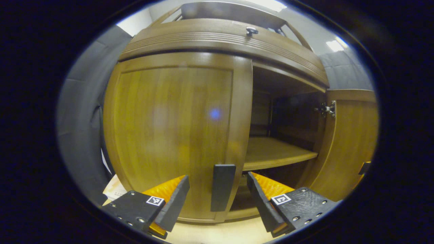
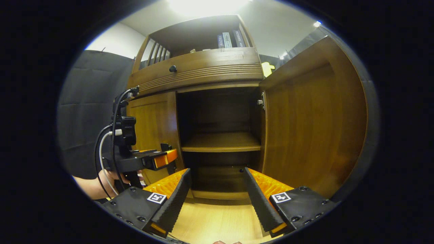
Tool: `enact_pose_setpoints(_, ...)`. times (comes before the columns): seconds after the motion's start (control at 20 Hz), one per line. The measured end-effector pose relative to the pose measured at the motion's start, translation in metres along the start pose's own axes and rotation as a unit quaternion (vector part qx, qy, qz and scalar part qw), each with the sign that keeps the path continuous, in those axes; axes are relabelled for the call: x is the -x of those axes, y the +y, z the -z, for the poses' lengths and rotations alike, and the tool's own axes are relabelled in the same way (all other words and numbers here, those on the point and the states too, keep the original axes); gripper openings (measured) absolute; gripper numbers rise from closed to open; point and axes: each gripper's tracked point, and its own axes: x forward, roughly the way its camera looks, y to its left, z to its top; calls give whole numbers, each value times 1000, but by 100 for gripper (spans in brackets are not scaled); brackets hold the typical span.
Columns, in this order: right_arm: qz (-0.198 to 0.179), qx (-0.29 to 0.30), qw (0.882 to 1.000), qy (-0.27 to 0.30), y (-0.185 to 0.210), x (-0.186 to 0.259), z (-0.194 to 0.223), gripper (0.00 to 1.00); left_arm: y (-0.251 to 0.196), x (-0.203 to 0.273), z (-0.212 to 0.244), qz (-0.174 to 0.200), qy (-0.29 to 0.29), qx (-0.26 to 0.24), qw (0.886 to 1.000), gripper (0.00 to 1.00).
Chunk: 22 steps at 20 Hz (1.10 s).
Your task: Open the right door of the double-door shoe cabinet with the right hand, and open the left door with the left hand.
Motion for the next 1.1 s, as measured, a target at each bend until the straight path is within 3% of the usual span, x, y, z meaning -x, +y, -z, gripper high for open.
enact_pose_setpoints(0.05,-4,-1,1000,1,-1,-3,1,93,-2,-6,4,-1,4,-1,1000,100)
enact_pose_setpoints(0.2,-13,1,1000,2,-4,-12,3,93,-4,-18,16,-20,20,-4,1000,75)
enact_pose_setpoints(0.25,-16,2,1000,2,-5,-16,2,93,-6,-21,20,-19,22,1,1000,73)
enact_pose_setpoints(0.4,-24,6,1000,-2,-6,-23,0,93,-6,-18,15,-22,5,21,1000,52)
enact_pose_setpoints(0.55,-30,6,1000,3,-6,-24,3,93,-7,-19,17,-28,-4,-12,1000,31)
enact_pose_setpoints(0.6,-32,6,999,6,-6,-24,5,93,-7,-21,20,-29,0,-23,999,32)
enact_pose_setpoints(0.8,-33,2,999,6,-6,-26,5,93,-7,-18,18,-34,-7,-2,999,16)
enact_pose_setpoints(1.1,-28,5,1000,5,-7,-24,6,93,-6,-10,18,-26,-11,-4,1000,16)
